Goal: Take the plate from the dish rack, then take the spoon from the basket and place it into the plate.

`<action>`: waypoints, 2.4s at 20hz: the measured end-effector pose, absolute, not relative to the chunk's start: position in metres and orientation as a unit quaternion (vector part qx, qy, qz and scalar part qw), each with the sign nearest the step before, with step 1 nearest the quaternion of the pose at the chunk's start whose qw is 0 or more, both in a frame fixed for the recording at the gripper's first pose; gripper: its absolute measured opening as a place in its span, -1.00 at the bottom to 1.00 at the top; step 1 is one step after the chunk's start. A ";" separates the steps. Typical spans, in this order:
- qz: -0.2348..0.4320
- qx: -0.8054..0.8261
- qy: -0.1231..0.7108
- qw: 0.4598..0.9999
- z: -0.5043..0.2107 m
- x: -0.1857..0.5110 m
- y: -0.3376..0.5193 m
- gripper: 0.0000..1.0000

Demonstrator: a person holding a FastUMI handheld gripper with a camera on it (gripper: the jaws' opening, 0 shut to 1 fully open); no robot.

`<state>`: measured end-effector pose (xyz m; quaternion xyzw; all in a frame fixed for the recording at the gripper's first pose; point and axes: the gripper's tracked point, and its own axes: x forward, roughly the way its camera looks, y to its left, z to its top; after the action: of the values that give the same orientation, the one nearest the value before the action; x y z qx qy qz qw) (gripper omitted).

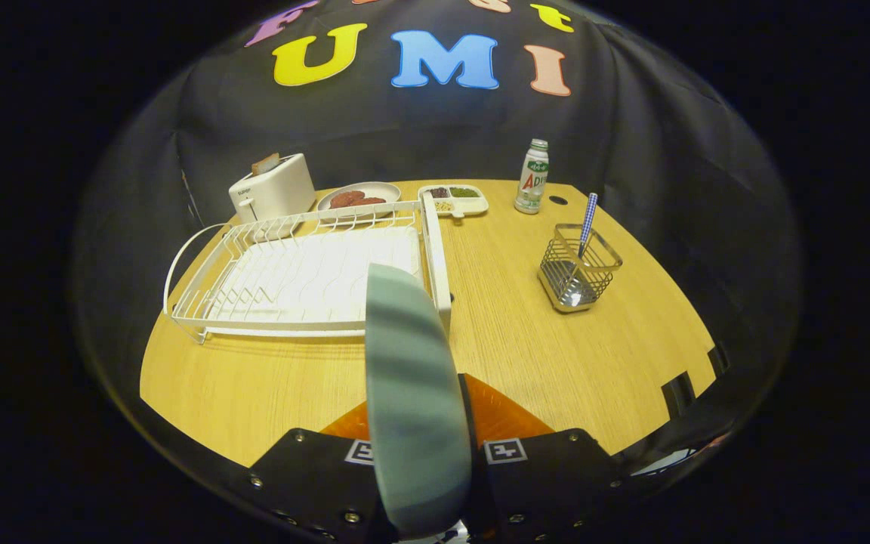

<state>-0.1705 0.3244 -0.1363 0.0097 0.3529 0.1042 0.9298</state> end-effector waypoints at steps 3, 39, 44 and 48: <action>0.129 0.067 0.360 0.921 -0.140 -0.169 0.333 -0.31; -0.026 0.109 0.259 0.959 -0.075 -0.065 0.220 0.96; -0.093 0.099 0.218 0.966 -0.041 0.003 0.169 0.97; -0.122 0.111 0.223 0.961 -0.050 0.051 0.143 0.97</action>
<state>0.0508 0.1429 -0.0502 0.1115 0.2228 -0.1217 0.9608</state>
